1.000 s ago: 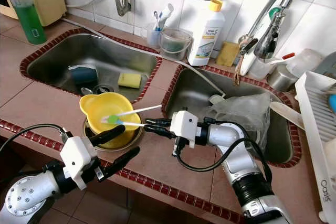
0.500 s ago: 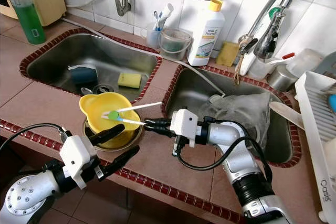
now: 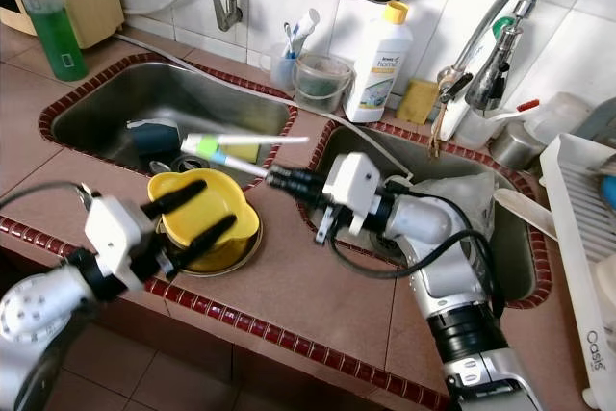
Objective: Kitchen organization
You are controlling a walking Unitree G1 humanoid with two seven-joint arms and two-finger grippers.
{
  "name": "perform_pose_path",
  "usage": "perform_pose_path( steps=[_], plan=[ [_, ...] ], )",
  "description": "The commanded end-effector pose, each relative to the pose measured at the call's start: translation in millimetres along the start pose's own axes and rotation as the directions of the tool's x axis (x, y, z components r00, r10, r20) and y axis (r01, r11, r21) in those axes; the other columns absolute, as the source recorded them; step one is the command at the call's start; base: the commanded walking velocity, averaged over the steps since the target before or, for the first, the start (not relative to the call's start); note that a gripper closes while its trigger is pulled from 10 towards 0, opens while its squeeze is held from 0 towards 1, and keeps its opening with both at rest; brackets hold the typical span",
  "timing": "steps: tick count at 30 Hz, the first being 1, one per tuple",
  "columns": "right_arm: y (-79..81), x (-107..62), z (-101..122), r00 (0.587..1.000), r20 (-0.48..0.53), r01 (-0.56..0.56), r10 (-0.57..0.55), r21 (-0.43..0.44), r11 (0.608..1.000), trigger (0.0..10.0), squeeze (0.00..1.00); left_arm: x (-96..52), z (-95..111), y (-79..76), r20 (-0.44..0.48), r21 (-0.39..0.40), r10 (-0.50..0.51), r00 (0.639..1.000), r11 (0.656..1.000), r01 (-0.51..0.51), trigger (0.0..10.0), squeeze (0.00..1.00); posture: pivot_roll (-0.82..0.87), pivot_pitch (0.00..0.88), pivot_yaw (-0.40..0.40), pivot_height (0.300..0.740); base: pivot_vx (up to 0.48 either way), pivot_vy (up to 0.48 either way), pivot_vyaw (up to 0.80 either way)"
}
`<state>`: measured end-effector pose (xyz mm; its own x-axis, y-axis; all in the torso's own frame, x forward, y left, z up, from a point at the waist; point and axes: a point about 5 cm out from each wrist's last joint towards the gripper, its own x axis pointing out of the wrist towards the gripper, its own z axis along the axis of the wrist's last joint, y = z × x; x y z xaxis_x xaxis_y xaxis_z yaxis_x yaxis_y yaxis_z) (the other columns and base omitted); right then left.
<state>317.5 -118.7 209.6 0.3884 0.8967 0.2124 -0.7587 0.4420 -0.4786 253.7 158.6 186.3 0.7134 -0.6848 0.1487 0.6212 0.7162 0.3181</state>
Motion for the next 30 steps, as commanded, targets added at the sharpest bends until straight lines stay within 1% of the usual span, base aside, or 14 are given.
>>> perform_pose_path(
  steps=[1,7,8,10,12,13,14,15,16,21,23,24,25,30],
  plan=[
    [-15.9,-1.9,13,0.993,0.046,0.106,-0.104,-0.028,0.994,0.0,0.00,3.9,1,8.0,0.009,-0.005,0.031,0.999,1.000,-0.031,10.0,0.00,0.17,0.000,-0.137,0.740,0.000,0.000,0.00],
    [-26.0,-3.0,18,0.964,0.085,0.254,-0.251,-0.029,0.967,0.0,0.00,20.3,2,31.0,0.032,0.005,0.137,0.990,0.991,-0.137,10.0,0.00,0.17,0.000,-0.129,0.740,0.000,0.000,0.00],
    [-28.6,-4.6,20,0.940,0.098,0.328,-0.325,-0.016,0.944,1.4,0.00,28.2,5,40.1,0.065,-0.004,0.186,0.980,0.982,-0.186,10.0,0.00,0.16,0.000,-0.115,0.740,0.000,0.000,0.00],
    [-30.0,-5.7,20,0.922,0.105,0.375,-0.372,-0.005,0.927,1.8,0.00,33.8,7,46.5,0.086,-0.030,0.226,0.970,0.974,-0.225,10.0,0.00,0.15,0.000,-0.106,0.740,0.000,0.000,0.00],
    [-30.7,-8.3,20,0.896,0.108,0.432,-0.430,0.004,0.902,3.8,0.00,40.7,8,53.2,0.099,-0.048,0.269,0.958,0.963,-0.265,10.0,0.00,0.14,0.000,-0.099,0.740,0.000,0.000,0.00],
    [-31.0,-9.9,20,0.884,0.109,0.458,-0.456,0.007,0.889,3.8,0.00,43.5,9,55.7,0.102,-0.055,0.287,0.952,0.957,-0.283,10.0,0.00,0.14,0.000,-0.099,0.740,0.000,0.000,0.00],
    [-31.7,-11.6,19,0.864,0.106,0.493,-0.492,0.013,0.870,4.7,0.00,48.1,8,60.1,0.103,-0.061,0.311,0.945,0.950,-0.306,10.0,0.00,0.13,0.000,-0.092,0.740,0.000,0.000,0.00],
    [-32.2,-13.7,19,0.849,0.106,0.519,-0.517,0.012,0.855,9.0,0.00,50.1,8,61.6,0.109,-0.073,0.323,0.940,0.946,-0.316,10.0,0.00,0.13,0.000,-0.084,0.740,0.000,0.000,0.00],
    [-32.7,-16.6,17,0.827,0.103,0.555,-0.553,0.016,0.832,10.0,0.00,53.1,7,64.3,0.110,-0.088,0.347,0.931,0.937,-0.339,10.0,0.00,0.12,0.000,-0.079,0.740,0.000,0.000,0.00],
    [-35.0,-26.4,12,0.747,0.078,0.662,-0.660,-0.003,0.750,10.0,0.00,58.1,-4,70.1,0.061,-0.104,0.401,0.914,0.913,-0.394,10.0,0.00,0.11,0.000,-0.068,0.740,0.000,0.000,0.00],
    [-35.4,-39.0,3,0.633,0.035,0.774,-0.774,-0.020,0.632,10.0,0.00,60.0,-10,70.1,0.045,-0.119,0.417,0.908,0.904,-0.410,10.0,0.00,0.10,0.000,-0.059,0.740,0.000,0.000,0.00],
    [-34.4,-48.8,-5,0.542,-0.009,0.839,-0.840,-0.034,0.542,10.0,0.00,60.8,-14,70.5,0.037,-0.139,0.434,0.900,0.894,-0.425,10.0,0.00,0.10,0.000,-0.051,0.740,0.000,0.000,0.00],
    [-34.4,-48.8,-5,0.542,-0.009,0.839,-0.840,-0.034,0.542,10.0,0.00,60.8,-14,70.5,0.037,-0.139,0.434,0.900,0.894,-0.425,10.0,0.00,0.10,0.000,-0.051,0.740,0.000,0.000,0.00],
    [-25.3,-63.0,-21,0.394,-0.093,0.914,-0.914,-0.063,0.401,10.0,0.00,63.8,-18,65.4,0.035,-0.153,0.432,0.901,0.893,-0.423,10.0,0.00,0.09,0.000,-0.038,0.740,0.000,0.000,0.00]
  ],
)
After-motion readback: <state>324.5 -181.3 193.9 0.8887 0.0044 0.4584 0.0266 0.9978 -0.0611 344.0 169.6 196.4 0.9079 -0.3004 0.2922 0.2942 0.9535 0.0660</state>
